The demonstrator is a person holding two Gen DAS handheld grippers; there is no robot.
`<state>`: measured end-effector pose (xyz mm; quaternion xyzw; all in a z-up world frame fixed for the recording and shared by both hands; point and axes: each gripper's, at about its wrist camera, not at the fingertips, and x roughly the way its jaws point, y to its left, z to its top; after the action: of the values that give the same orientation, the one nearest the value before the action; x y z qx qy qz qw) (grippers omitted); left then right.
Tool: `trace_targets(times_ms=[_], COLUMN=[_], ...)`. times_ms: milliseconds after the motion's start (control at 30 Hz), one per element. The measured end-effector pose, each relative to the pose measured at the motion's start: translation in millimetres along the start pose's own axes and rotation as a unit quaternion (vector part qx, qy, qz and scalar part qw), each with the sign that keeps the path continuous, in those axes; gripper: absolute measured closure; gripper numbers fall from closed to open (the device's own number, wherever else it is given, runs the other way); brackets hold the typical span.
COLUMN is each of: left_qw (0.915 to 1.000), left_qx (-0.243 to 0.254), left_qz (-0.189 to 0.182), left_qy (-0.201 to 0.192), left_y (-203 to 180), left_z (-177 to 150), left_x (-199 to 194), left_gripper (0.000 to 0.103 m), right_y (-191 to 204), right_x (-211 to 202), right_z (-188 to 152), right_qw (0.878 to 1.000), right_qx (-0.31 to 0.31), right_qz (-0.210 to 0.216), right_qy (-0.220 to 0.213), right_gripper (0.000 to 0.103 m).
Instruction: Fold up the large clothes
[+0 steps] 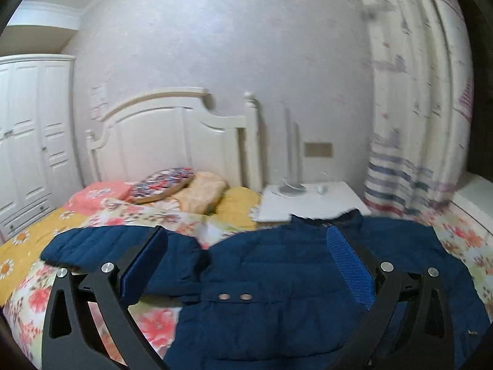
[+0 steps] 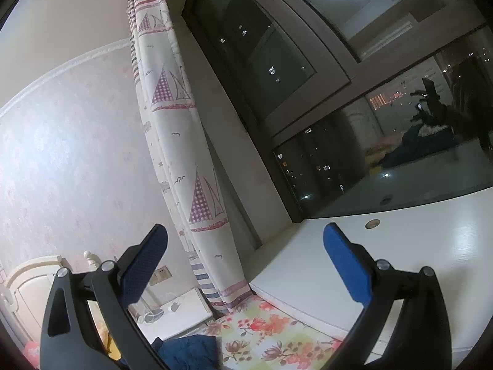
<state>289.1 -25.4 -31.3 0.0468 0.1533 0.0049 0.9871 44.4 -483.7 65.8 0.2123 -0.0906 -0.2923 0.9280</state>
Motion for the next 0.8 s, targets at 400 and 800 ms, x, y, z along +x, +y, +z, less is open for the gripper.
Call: trace_targets(times_ms=[400,800], left_qw=[0.9848,0.9602], left_qx=[0.131,0.090], left_qz=[-0.048,-0.080], left_qy=[0.104,0.252], left_y=[-78.9,-48.1], left_z=[-42.4,-97.2], left_x=[71.0,135.3], left_gripper=[0.004,0.004], right_y=[2.5,11.1], right_x=[6.2,12.6], right_z=[-3.4,-11.3], right_qw=[1.000,1.000], right_qx=[-0.010,-0.018], right_qz=[-0.011,-0.012], right_qy=[0.004,0.015], right_gripper=[0.003,0.003])
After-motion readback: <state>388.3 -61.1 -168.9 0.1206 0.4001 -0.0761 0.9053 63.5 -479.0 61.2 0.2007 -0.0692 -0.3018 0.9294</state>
